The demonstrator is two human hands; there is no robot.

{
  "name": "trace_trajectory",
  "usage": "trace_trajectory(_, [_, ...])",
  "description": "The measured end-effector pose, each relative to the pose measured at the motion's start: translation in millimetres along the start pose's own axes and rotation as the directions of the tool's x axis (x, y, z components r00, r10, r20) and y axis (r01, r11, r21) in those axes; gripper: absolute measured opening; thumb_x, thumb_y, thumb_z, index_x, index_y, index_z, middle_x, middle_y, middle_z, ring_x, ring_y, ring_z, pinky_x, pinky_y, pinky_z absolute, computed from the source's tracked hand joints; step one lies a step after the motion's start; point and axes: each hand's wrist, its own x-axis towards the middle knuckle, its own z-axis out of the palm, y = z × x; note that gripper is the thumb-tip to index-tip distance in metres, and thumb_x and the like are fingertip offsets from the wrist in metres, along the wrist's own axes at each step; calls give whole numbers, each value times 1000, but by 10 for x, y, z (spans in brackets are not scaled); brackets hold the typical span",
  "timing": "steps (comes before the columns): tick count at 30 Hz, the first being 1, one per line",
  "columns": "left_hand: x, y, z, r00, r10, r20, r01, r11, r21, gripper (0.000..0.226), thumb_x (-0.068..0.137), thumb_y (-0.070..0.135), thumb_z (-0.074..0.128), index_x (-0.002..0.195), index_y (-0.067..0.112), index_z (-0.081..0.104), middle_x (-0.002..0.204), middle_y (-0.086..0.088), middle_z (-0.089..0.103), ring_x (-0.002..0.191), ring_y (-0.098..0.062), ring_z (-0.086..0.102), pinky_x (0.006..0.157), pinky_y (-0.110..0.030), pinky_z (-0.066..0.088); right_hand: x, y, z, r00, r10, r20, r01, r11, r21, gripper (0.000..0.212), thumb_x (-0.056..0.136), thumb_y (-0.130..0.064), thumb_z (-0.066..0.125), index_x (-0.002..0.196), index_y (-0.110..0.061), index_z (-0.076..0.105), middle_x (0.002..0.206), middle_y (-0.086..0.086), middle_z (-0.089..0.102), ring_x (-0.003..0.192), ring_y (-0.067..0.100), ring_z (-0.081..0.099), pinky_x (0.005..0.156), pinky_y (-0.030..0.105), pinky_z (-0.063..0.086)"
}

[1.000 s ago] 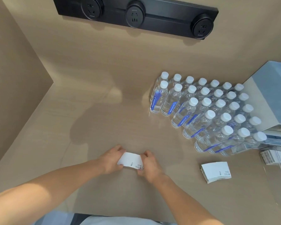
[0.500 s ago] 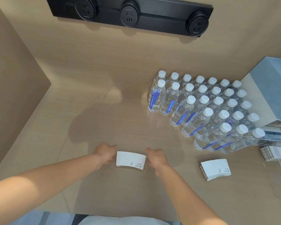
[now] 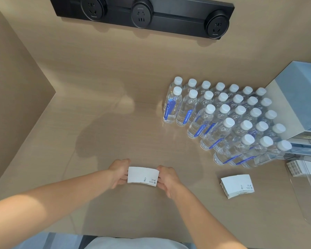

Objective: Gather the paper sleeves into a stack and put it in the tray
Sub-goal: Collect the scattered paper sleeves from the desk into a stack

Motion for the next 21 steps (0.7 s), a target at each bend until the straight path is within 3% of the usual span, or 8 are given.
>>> trace_trajectory(3, [-13, 3, -35, 1000, 28, 13, -28, 999, 36, 34, 97, 30, 46, 110, 1, 60, 98, -13, 69, 82, -24, 66, 71, -32, 52, 30, 21, -36, 999, -48, -9, 47, 995, -93, 20, 92, -17, 50, 99, -2, 60, 101, 13, 73, 91, 27, 71, 85, 36, 57])
trace_trajectory(5, [17, -16, -85, 986, 169, -15, -159, 950, 269, 22, 89, 27, 61, 92, 6, 63, 89, -8, 67, 80, -24, 62, 77, -33, 51, 47, 25, -115, 977, -206, -58, 175, 924, -342, 14, 86, -15, 60, 84, -2, 61, 88, 14, 69, 81, 30, 66, 82, 36, 54])
trace_trajectory(8, [20, -53, -133, 876, 465, 130, -419, 597, 684, 25, 73, 29, 75, 82, 19, 54, 87, 3, 65, 84, -20, 62, 69, -30, 51, 53, 20, -163, 896, -437, 77, 367, 634, -680, 35, 76, -13, 72, 107, -1, 63, 104, 15, 68, 97, 31, 64, 87, 38, 51])
trace_trajectory(10, [36, -106, -100, 805, 528, 272, -504, 366, 782, 44, 67, 34, 78, 101, 21, 53, 102, 4, 62, 96, -19, 59, 76, -33, 53, 60, 17, -117, 850, -474, 228, 446, 418, -792, 55, 72, -16, 77, 122, -5, 57, 115, 9, 65, 107, 28, 61, 88, 34, 51])
trace_trajectory(12, [93, -163, -36, 782, 531, 326, -502, 227, 835, 66, 67, 33, 79, 122, 17, 47, 118, 4, 55, 111, -20, 52, 88, -36, 52, 93, 32, -52, 821, -470, 322, 467, 230, -854, 59, 70, -17, 79, 123, -9, 54, 120, 6, 59, 111, 28, 58, 89, 35, 51])
trace_trajectory(17, [213, -232, 62, 755, 566, 331, -455, 89, 886, 53, 74, 24, 74, 119, 14, 47, 120, -2, 52, 113, -23, 44, 88, -31, 48, 150, 73, 4, 833, -428, 352, 405, 39, -913, 53, 75, -10, 76, 120, -12, 49, 127, 6, 52, 113, 28, 56, 82, 33, 48])
trace_trajectory(21, [239, -238, 53, 744, 577, 336, -440, 46, 897, 42, 80, 21, 72, 115, 11, 51, 120, -5, 54, 113, -23, 44, 92, -33, 47, 151, 85, 9, 825, -452, 339, 384, 8, -923, 42, 79, -1, 64, 118, -11, 50, 124, 9, 54, 107, 32, 59, 80, 34, 48])
